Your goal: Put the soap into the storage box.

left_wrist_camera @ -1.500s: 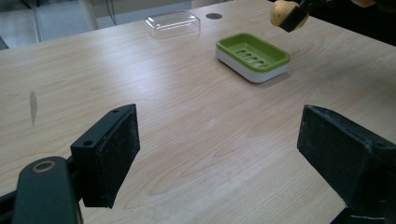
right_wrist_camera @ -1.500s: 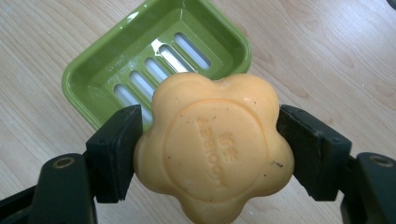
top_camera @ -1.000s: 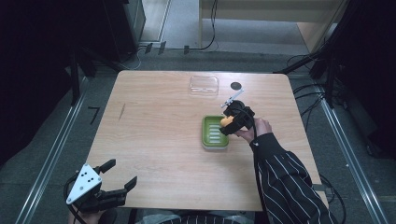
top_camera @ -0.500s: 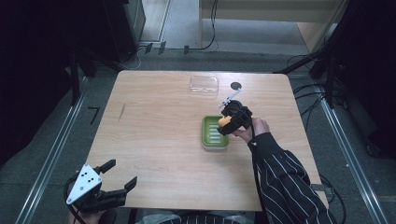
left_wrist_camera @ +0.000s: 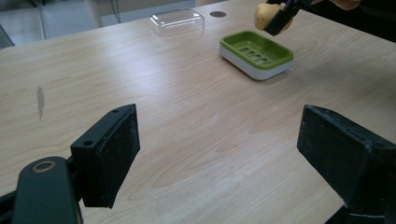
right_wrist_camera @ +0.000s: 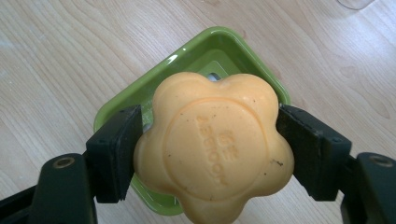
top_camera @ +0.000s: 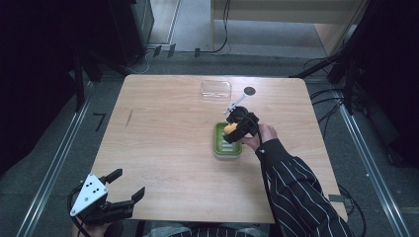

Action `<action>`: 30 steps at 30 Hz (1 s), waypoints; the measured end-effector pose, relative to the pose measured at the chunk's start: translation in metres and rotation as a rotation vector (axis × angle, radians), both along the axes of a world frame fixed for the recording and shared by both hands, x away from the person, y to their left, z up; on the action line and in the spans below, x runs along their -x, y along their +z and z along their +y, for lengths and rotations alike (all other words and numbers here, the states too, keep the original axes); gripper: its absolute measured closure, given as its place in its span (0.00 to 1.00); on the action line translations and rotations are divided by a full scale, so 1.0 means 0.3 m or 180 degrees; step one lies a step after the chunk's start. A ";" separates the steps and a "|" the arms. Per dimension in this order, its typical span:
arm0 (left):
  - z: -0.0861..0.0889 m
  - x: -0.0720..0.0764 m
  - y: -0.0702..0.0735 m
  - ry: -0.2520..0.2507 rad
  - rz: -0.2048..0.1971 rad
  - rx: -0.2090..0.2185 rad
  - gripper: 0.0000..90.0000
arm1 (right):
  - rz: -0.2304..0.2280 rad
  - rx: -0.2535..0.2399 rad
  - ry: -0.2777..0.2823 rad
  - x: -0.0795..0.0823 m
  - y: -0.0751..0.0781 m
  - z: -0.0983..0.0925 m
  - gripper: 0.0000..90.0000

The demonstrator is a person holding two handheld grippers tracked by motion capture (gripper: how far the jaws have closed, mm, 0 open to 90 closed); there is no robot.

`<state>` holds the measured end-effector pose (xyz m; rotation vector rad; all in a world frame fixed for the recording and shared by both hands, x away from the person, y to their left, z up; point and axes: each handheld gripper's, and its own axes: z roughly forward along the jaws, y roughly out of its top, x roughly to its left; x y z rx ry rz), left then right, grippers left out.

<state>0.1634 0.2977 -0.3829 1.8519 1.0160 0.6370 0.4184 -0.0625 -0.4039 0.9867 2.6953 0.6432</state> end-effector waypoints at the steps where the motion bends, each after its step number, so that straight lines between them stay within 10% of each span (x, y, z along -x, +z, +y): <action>1: 0.000 0.000 0.000 -0.0004 0.0003 0.0000 0.15 | -0.0003 -0.0002 0.0013 -0.002 -0.004 0.006 0.29; 30: -0.002 0.000 0.000 -0.0010 -0.0001 -0.0008 0.15 | 0.0062 -0.0009 0.0021 -0.018 -0.054 0.027 0.29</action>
